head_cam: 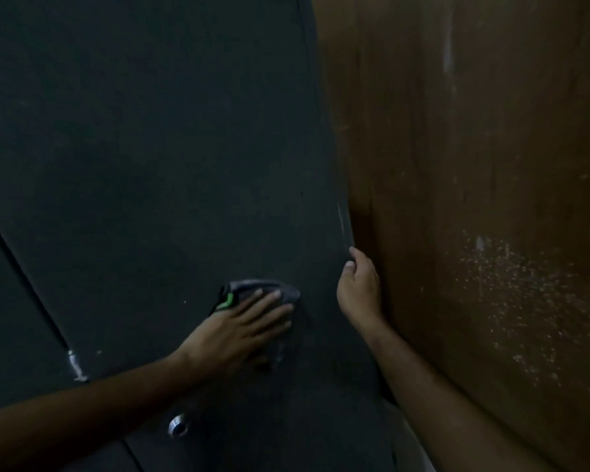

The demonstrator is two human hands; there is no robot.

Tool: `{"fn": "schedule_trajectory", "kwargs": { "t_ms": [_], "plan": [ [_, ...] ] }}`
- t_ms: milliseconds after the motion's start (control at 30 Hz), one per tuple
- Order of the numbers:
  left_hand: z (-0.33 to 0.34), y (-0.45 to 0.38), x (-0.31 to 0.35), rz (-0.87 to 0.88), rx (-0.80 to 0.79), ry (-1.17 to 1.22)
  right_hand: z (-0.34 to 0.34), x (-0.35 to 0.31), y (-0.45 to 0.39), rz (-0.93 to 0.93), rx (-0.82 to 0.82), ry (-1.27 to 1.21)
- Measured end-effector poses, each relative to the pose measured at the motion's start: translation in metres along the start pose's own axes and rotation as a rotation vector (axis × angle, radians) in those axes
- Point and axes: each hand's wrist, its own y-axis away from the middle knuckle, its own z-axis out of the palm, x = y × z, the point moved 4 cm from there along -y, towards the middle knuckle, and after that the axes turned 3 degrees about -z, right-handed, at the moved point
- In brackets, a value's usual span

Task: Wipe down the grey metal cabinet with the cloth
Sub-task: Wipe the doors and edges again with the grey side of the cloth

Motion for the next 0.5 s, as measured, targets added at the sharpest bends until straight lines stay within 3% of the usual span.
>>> {"fn": "schedule_trajectory", "kwargs": {
  "t_ms": [133, 200, 300, 400, 500],
  "plan": [
    [-0.034, -0.116, -0.063, -0.269, 0.036, 0.024, -0.01, 0.001, -0.02, 0.172, 0.027, -0.097],
    [-0.039, -0.176, -0.061, -0.305, -0.012, 0.057, -0.017, 0.019, -0.025, 0.294, 0.059, -0.205],
    [-0.018, -0.203, -0.005, -0.061, -0.137, 0.04, -0.025, 0.048, -0.025, 0.406, 0.08, -0.272],
    [0.012, -0.149, 0.049, 0.228, -0.262, -0.021, -0.029, 0.062, -0.021, 0.435, 0.02, -0.211],
    [0.017, -0.113, 0.031, 0.207, -0.269, 0.066, -0.033, 0.053, -0.02, 0.39, -0.1, -0.117]
  ]
}}
